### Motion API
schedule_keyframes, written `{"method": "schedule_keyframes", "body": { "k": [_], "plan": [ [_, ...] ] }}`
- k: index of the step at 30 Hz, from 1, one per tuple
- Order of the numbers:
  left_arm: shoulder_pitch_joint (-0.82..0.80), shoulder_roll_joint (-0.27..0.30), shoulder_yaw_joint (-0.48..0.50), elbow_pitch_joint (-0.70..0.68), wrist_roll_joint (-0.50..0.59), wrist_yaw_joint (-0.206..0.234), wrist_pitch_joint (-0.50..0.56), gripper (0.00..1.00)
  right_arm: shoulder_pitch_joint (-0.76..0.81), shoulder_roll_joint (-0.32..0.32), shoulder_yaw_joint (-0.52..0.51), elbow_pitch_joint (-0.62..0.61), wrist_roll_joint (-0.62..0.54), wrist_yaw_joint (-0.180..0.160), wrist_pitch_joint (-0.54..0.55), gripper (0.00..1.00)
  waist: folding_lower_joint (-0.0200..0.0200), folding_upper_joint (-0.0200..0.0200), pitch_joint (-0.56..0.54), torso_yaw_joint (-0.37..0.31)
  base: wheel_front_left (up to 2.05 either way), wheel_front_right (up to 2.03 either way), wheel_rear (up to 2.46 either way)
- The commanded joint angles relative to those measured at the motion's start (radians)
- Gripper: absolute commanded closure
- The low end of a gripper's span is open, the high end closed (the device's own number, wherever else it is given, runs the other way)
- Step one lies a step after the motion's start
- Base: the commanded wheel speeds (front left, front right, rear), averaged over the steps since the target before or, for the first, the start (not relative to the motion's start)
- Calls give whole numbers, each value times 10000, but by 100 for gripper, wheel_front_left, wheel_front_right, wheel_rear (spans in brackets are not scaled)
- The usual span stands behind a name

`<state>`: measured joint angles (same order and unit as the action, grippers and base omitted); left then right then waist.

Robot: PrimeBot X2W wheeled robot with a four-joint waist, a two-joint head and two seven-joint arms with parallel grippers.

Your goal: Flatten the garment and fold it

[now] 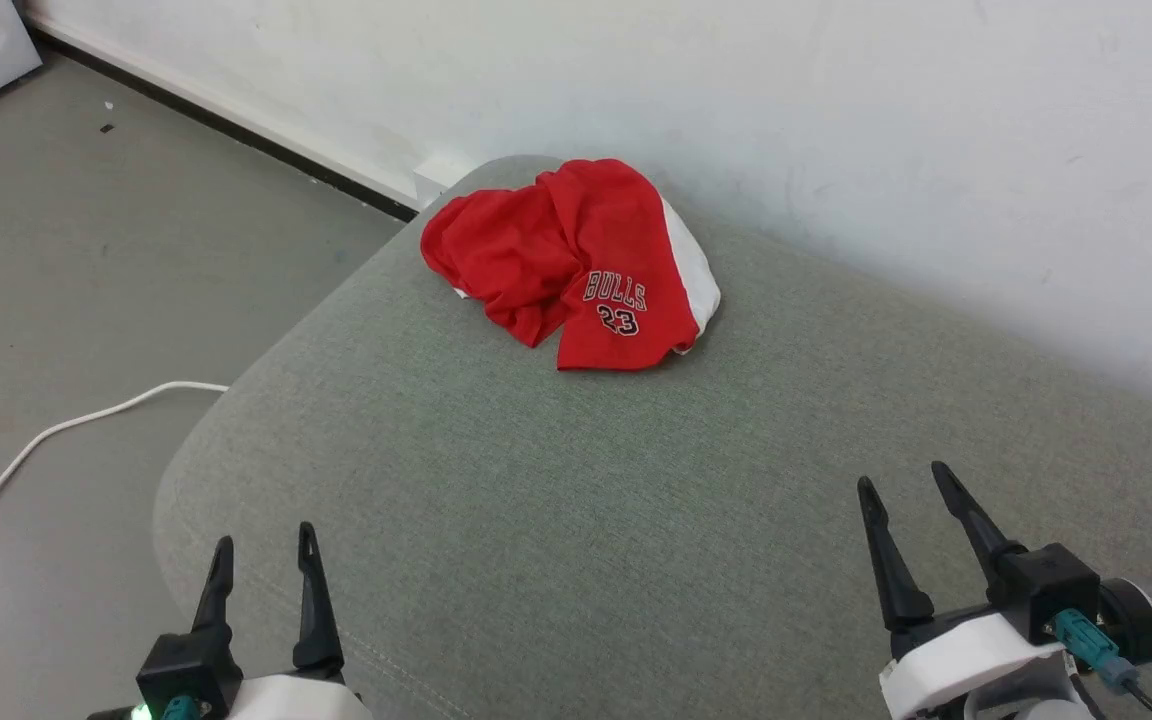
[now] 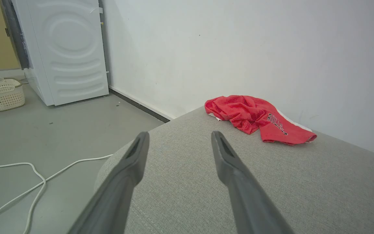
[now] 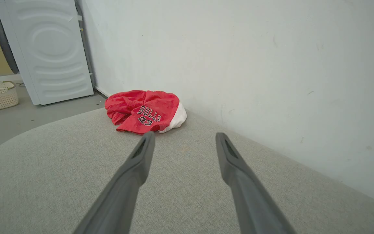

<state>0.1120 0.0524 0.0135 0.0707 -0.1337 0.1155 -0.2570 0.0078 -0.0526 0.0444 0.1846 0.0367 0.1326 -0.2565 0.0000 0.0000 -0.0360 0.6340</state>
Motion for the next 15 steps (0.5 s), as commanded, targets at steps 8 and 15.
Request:
{"method": "schedule_keyframes", "body": {
  "k": [8,15],
  "plan": [
    [102,-22,-86,-87,-2,-103,-47,0,-14,24,23,37,-60,-19,-53,0,0,0,-24,-45,0,0,0],
    [-439,-22,-158,-621,-531,-362,-47,0,-98,24,-107,-242,-309,-19,-10,0,0,0,213,-221,0,0,0]
  ]
}}
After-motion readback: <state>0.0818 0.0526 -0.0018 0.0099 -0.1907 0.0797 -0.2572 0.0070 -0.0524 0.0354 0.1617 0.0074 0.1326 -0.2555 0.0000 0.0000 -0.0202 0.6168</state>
